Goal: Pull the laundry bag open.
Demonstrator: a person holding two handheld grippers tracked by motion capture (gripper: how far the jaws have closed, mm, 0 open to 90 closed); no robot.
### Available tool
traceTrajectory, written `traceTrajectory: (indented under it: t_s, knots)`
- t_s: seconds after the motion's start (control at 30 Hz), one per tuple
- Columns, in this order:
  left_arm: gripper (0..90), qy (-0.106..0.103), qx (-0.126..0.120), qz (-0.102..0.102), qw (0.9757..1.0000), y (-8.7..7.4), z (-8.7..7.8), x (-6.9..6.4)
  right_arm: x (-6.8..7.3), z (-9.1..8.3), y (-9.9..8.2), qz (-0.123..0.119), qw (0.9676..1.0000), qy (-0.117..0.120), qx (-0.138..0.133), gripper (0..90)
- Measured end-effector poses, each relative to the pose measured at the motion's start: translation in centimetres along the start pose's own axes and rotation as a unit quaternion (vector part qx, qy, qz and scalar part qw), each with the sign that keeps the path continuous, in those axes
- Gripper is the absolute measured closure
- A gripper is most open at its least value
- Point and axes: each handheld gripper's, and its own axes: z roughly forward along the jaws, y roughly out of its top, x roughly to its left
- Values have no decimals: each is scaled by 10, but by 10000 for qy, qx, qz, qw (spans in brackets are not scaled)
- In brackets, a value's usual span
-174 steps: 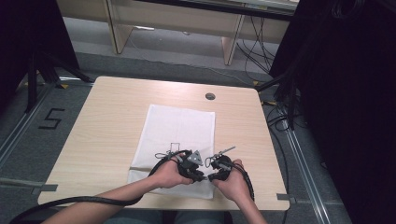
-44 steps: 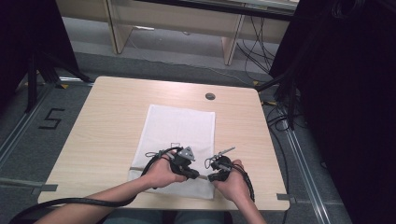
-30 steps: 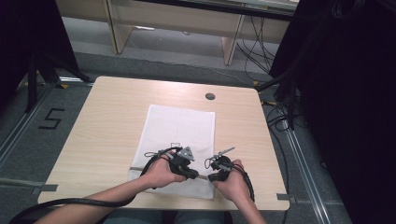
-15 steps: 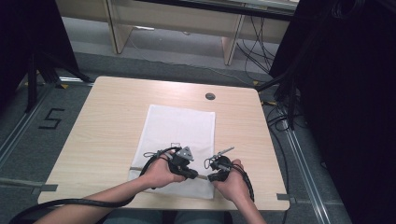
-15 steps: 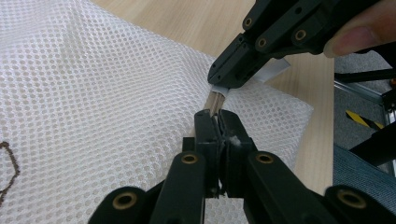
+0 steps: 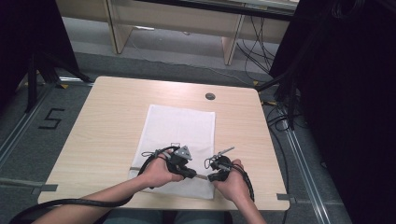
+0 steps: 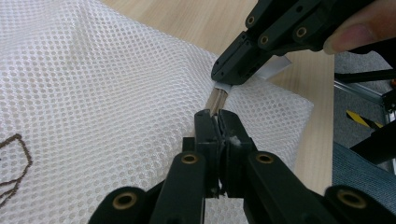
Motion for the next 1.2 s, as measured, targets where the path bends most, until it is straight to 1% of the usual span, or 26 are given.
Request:
traceTrajectory:
  t_s: [0.23,0.27,0.3,0.4,0.43,0.57,0.63,0.77,0.8,0.9,0.93,0.97,1.1,1.17,1.2]
  knots:
    - [873,6,2,12,10000,0,-1,0,0,0,0,1,10000,20,-10,900]
    - [873,-26,-17,-5,10000,-1,-1,0,0,0,0,79,10000,15,28,900]
    - [873,-9,-24,-34,10000,-1,-1,0,0,0,0,79,10000,15,28,900]
    - [873,-8,-8,-15,10000,-1,-2,0,0,0,0,78,10000,15,30,900]
    - [873,-7,-5,-8,10000,-1,-2,0,0,0,0,44,10000,17,10,900]
    - [873,-31,11,-24,10000,-1,-2,0,0,0,0,76,10000,10,-1,900]
    - [873,28,24,12,10000,-1,-4,0,0,0,0,73,10000,11,-13,900]
    - [873,5,18,6,10000,-1,-4,0,-1,0,0,58,10000,26,7,900]
    - [873,6,8,-4,10000,-1,-4,0,0,0,0,105,9999,12,21,900]
    - [873,-7,-7,-45,10000,-1,-4,0,0,0,0,104,9999,15,13,900]
    - [873,-14,-9,-19,10000,-1,-4,1,0,0,0,107,9999,13,16,900]
    - [873,-4,-9,-42,10000,-1,-4,0,0,0,0,105,9999,12,20,900]
    - [873,5,6,-18,10000,-1,-4,0,0,0,-1,117,9999,21,0,900]
    - [873,3,4,-58,10000,-1,-5,0,0,0,-1,116,9999,16,1,900]
    - [873,10,6,-28,10000,-1,-6,1,0,0,0,110,9999,12,6,900]
